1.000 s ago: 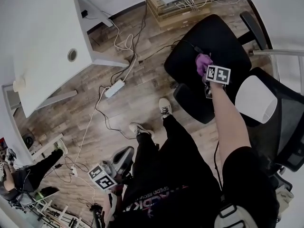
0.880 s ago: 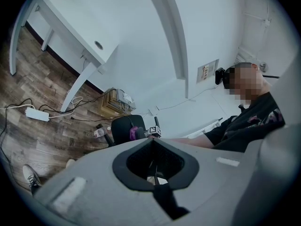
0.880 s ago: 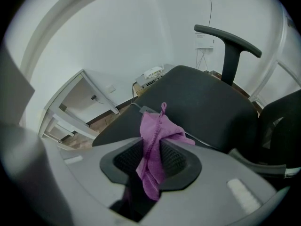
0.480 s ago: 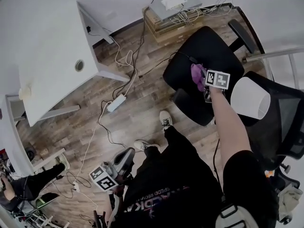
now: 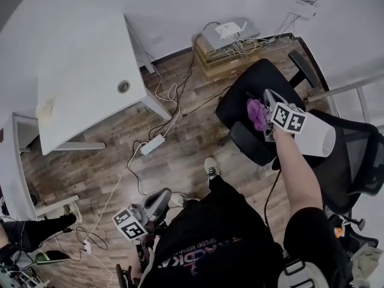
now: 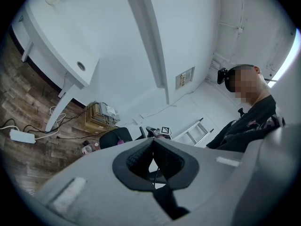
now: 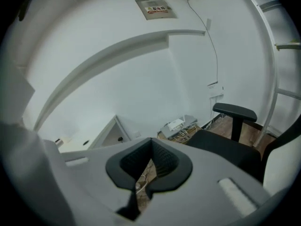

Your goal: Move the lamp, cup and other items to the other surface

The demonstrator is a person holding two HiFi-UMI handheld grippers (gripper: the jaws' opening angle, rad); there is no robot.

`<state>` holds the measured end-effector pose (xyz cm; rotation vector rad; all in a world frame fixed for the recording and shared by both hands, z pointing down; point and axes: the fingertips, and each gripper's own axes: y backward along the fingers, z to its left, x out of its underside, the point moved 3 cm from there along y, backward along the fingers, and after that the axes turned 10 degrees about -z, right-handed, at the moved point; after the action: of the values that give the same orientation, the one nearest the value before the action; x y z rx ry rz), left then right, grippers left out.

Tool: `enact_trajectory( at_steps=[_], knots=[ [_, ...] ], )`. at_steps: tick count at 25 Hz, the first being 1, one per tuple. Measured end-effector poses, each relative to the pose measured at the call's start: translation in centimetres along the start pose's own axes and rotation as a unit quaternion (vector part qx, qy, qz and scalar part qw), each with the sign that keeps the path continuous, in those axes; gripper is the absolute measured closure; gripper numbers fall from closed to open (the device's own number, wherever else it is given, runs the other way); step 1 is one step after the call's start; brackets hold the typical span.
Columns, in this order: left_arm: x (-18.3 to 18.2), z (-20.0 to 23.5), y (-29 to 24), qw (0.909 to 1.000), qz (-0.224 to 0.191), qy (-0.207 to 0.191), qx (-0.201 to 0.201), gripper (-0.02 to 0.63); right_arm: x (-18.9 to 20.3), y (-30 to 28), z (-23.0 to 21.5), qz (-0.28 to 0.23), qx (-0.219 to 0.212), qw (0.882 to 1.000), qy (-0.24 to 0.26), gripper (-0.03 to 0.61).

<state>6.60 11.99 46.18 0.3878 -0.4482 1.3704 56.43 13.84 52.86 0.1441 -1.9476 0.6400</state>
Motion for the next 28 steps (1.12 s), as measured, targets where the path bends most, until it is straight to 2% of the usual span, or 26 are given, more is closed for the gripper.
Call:
enact_trajectory(
  at_steps=[4, 8, 11, 15, 17, 19, 23, 28],
  knots=[
    [-0.9, -0.7, 2.2, 0.9998, -0.014, -0.008, 0.01, 0.611, -0.6, 2.0, 8.0, -0.002, -0.091, 0.996, -0.003, 0.575],
    [-1.5, -1.3, 4.1, 0.9992, -0.032, -0.011, 0.02, 0.611, 2.4, 4.9, 17.8, 0.037, -0.204, 0.978, -0.006, 0.575],
    [-1.8, -1.3, 5.4, 0.9986, -0.045, -0.016, 0.02, 0.611, 5.9, 7.9, 26.0, 0.08, -0.307, 0.948, 0.004, 0.575],
    [-2.4, -0.8, 7.9, 0.9972, -0.071, -0.021, 0.013, 0.612, 9.6, 13.1, 36.4, 0.116, -0.441, 0.89, 0.014, 0.575],
    [-2.8, -0.6, 9.0, 0.9962, -0.084, -0.023, 0.009, 0.612, 10.6, 15.8, 40.4, 0.13, -0.492, 0.861, 0.011, 0.575],
    [-3.2, -0.6, 9.8, 0.995, -0.096, -0.026, 0.007, 0.612, 11.4, 18.0, 43.2, 0.141, -0.528, 0.838, 0.012, 0.575],
    [-3.8, -0.6, 11.1, 0.9929, -0.115, -0.029, 0.004, 0.612, 13.2, 20.6, 46.7, 0.158, -0.559, 0.814, -0.004, 0.575],
    [-4.1, -0.5, 12.0, 0.9913, -0.128, -0.032, 0.005, 0.612, 14.7, 21.4, 48.2, 0.19, -0.583, 0.79, 0.007, 0.575]
  ],
)
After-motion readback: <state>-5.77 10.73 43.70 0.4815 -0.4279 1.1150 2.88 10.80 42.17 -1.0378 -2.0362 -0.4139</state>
